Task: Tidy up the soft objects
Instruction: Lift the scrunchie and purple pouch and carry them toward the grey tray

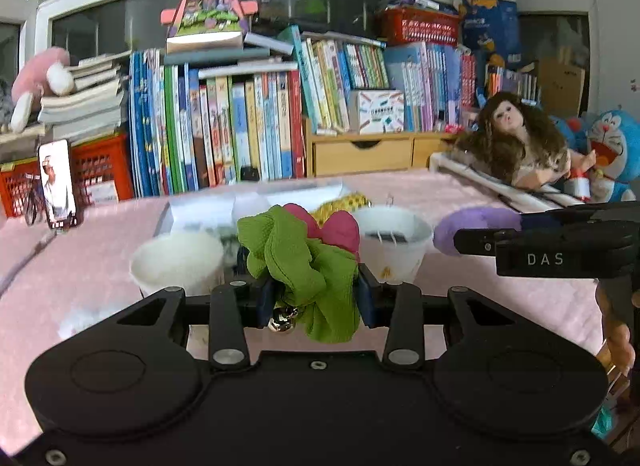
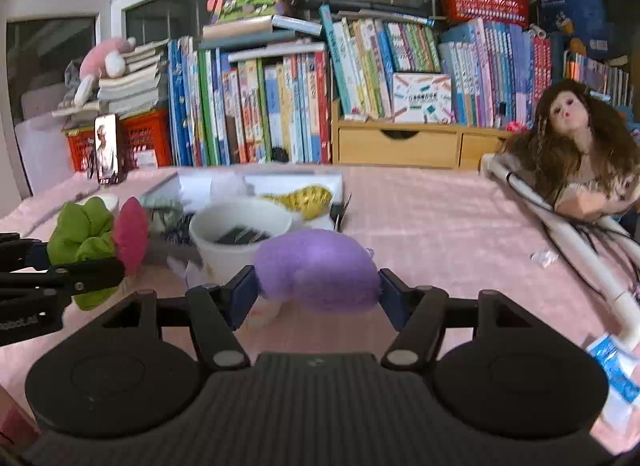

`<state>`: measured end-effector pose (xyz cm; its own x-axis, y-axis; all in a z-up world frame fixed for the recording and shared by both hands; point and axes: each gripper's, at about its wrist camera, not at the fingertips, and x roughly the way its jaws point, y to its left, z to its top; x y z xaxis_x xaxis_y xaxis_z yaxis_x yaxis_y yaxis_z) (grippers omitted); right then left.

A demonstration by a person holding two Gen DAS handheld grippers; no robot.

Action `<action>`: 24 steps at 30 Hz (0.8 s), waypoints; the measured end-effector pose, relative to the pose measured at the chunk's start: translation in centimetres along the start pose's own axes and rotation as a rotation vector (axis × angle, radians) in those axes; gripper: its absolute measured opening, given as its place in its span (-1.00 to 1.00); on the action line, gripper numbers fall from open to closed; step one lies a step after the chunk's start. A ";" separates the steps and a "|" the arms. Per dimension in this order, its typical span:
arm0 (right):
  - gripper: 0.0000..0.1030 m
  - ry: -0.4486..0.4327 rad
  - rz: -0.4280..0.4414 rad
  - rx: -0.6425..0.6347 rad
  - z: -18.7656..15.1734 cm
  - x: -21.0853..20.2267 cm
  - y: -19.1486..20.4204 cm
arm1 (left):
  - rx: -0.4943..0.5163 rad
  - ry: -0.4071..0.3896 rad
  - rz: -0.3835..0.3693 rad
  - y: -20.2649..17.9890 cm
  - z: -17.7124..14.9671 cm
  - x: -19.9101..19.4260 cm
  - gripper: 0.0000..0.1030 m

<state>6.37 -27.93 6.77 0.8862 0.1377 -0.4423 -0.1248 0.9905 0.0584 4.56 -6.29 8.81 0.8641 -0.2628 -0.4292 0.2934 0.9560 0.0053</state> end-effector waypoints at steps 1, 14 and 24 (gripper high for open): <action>0.31 -0.008 -0.001 -0.001 0.5 -0.1 -0.1 | 0.000 -0.002 -0.002 0.2 0.5 -0.1 -0.27; 0.31 -0.047 0.057 -0.026 6.4 1.5 1.1 | -0.078 0.014 0.023 4.9 6.7 2.4 -0.27; 0.31 -0.004 0.098 -0.054 8.7 4.7 3.8 | -0.108 0.071 0.053 7.2 7.6 5.3 -0.27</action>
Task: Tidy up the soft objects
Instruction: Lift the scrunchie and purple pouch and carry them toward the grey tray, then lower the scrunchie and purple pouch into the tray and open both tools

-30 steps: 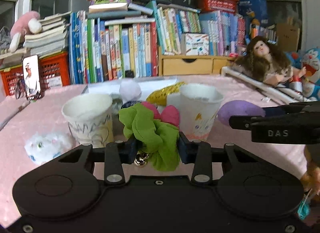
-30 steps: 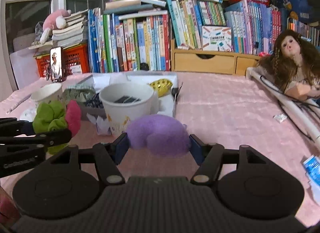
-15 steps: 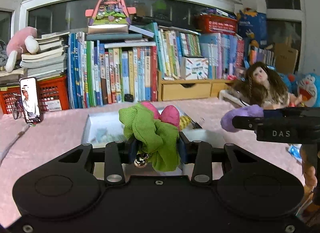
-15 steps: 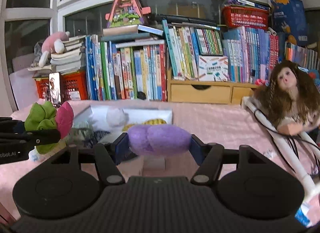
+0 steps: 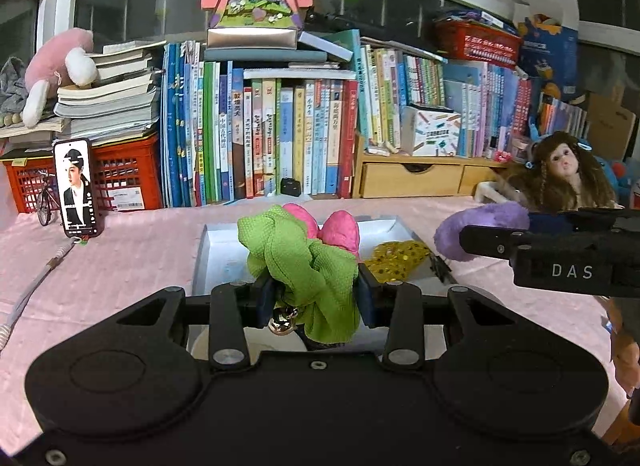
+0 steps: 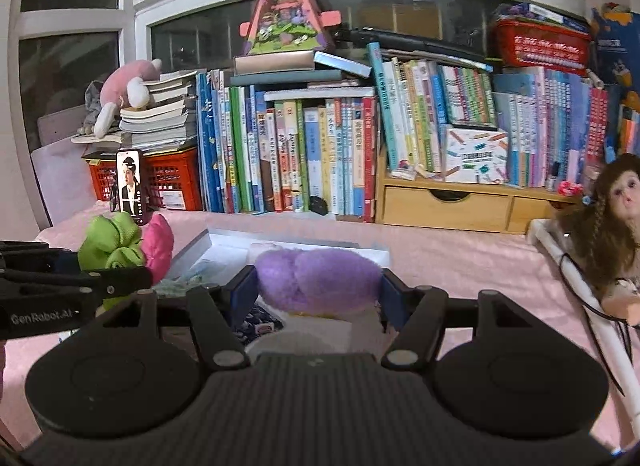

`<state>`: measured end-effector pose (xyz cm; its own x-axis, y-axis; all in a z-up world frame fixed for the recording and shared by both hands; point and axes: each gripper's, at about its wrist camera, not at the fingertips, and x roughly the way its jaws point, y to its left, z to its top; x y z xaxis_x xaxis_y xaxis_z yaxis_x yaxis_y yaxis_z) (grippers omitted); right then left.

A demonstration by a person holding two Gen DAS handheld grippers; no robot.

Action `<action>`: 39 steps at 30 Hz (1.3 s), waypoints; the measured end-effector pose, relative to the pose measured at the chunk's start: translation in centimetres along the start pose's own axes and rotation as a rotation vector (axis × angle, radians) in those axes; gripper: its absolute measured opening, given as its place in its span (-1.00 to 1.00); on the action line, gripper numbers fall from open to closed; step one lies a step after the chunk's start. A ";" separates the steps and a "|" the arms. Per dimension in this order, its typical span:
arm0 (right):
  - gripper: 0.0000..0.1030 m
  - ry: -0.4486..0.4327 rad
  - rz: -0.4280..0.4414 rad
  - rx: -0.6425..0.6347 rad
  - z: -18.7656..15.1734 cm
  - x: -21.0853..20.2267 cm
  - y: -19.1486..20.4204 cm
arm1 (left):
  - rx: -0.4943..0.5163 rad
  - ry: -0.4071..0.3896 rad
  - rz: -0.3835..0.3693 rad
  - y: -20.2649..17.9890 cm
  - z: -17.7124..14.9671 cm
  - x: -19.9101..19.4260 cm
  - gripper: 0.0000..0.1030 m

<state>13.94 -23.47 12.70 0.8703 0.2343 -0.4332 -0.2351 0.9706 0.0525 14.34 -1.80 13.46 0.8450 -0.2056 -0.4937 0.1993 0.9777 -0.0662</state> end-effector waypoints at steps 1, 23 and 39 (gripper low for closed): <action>0.31 0.004 0.001 0.000 0.1 0.3 0.1 | -0.004 0.005 0.001 0.2 0.2 0.2 -0.27; 0.31 0.241 -0.024 0.066 3.5 11.4 0.4 | -0.114 0.276 0.004 6.7 6.2 11.8 -0.26; 0.31 0.401 0.053 0.010 2.9 17.5 4.3 | -0.254 0.471 -0.054 9.1 5.1 19.7 -0.25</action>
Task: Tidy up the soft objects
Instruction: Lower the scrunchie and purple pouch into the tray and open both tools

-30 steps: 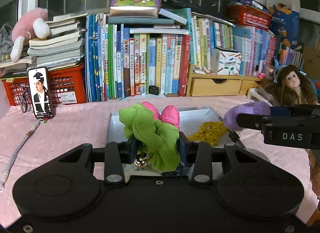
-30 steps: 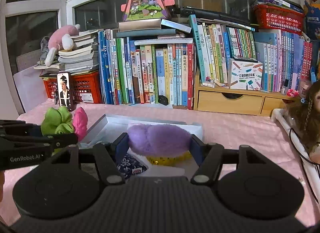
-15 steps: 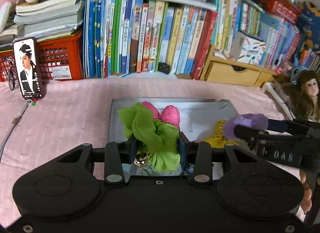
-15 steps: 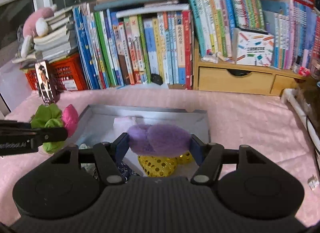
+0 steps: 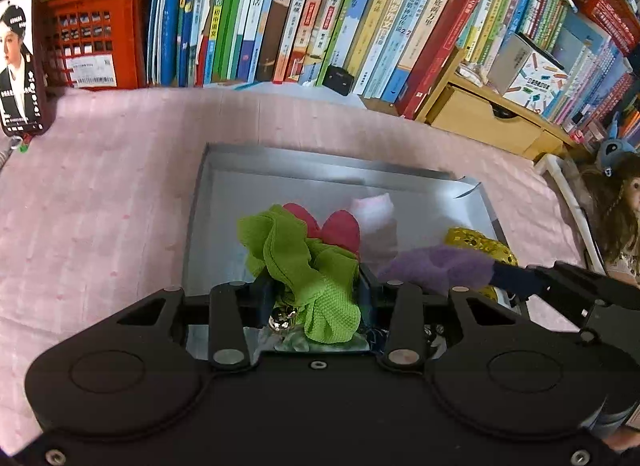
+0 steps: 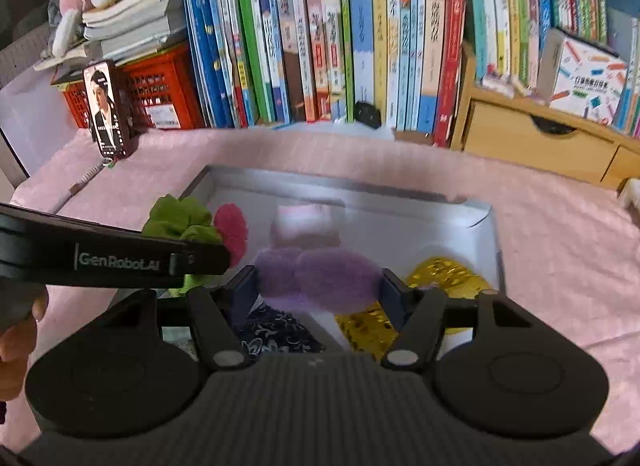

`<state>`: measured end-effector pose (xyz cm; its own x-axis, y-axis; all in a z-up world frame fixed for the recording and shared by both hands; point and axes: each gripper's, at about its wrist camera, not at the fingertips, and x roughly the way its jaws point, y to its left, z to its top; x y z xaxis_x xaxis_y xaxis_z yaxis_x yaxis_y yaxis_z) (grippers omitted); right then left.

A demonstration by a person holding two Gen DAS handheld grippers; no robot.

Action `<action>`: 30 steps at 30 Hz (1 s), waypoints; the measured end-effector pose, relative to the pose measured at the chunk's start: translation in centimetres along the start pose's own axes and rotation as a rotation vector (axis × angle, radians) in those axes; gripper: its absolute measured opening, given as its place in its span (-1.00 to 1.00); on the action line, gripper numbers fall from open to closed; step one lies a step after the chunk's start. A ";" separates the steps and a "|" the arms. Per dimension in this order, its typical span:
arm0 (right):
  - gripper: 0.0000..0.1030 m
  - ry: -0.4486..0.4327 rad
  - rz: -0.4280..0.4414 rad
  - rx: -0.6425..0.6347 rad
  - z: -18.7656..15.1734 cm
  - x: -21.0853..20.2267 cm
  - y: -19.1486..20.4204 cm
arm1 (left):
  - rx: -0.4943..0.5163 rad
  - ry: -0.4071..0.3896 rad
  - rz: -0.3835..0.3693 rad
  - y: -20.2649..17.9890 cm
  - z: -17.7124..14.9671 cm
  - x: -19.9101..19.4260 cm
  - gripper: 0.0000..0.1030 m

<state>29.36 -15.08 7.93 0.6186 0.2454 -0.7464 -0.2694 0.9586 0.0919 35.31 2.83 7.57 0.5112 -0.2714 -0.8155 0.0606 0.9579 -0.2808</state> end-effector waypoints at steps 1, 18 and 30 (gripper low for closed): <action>0.31 0.009 0.001 0.000 0.0 0.3 0.1 | -0.010 0.005 -0.004 0.2 0.1 0.3 -0.25; 0.32 0.085 0.002 -0.011 -0.2 2.0 0.3 | -0.008 0.020 -0.013 1.0 -0.1 1.4 -0.16; 0.60 0.055 0.003 -0.018 -0.4 0.8 0.4 | -0.010 0.006 -0.011 1.1 -0.9 -0.4 0.15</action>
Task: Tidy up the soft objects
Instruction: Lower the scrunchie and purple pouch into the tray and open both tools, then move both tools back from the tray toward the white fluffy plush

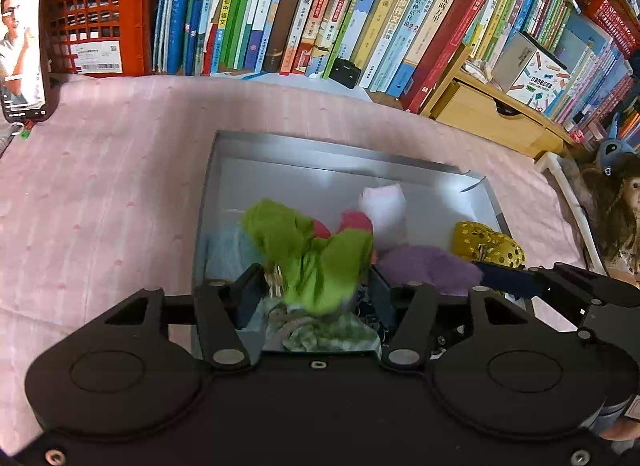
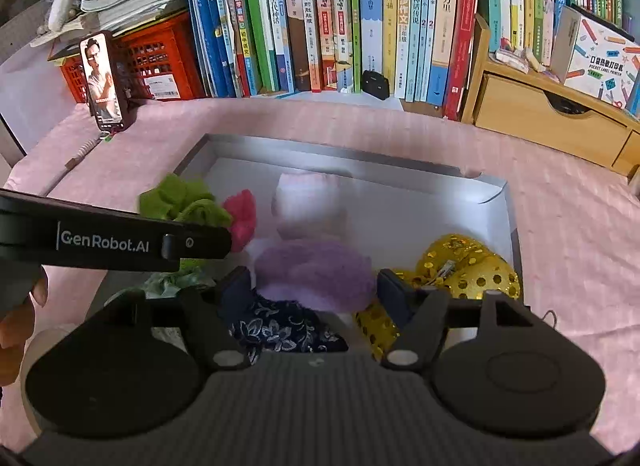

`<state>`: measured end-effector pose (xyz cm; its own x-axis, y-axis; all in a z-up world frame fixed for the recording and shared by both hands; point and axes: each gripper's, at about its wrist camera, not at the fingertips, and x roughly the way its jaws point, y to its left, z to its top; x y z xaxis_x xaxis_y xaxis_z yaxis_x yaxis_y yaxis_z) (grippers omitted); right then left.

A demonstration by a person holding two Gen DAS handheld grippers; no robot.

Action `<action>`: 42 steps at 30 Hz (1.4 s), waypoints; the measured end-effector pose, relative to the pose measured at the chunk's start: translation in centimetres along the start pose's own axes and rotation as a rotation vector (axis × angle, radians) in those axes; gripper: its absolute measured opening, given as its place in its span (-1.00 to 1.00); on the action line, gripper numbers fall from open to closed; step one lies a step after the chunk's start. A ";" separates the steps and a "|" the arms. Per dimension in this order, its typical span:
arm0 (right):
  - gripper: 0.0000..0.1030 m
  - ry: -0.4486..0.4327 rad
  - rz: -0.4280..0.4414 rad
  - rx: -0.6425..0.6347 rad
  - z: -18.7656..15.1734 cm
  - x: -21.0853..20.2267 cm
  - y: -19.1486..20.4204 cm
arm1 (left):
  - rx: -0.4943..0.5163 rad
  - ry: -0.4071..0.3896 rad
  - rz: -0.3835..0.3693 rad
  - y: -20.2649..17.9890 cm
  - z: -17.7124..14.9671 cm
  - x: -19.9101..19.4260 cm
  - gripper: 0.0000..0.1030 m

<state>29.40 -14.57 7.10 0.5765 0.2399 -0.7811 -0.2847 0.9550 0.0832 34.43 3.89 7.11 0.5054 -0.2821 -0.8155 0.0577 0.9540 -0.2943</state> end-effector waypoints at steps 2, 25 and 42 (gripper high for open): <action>0.61 -0.011 0.002 -0.001 0.0 -0.4 0.1 | 0.006 -0.010 0.000 0.0 -0.2 -0.6 0.19; 0.71 -0.366 -0.105 -0.186 -6.5 -11.3 4.1 | 0.170 -0.293 0.071 -0.3 -8.0 -12.0 0.59; 0.74 -0.489 -0.132 -0.308 -13.9 -13.4 7.6 | 0.224 -0.399 0.143 1.2 -16.1 -15.6 0.69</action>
<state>8.82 -12.98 9.62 0.8872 0.2449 -0.3911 -0.3537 0.9053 -0.2353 12.73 7.82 11.46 0.8104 -0.1270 -0.5720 0.1251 0.9912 -0.0428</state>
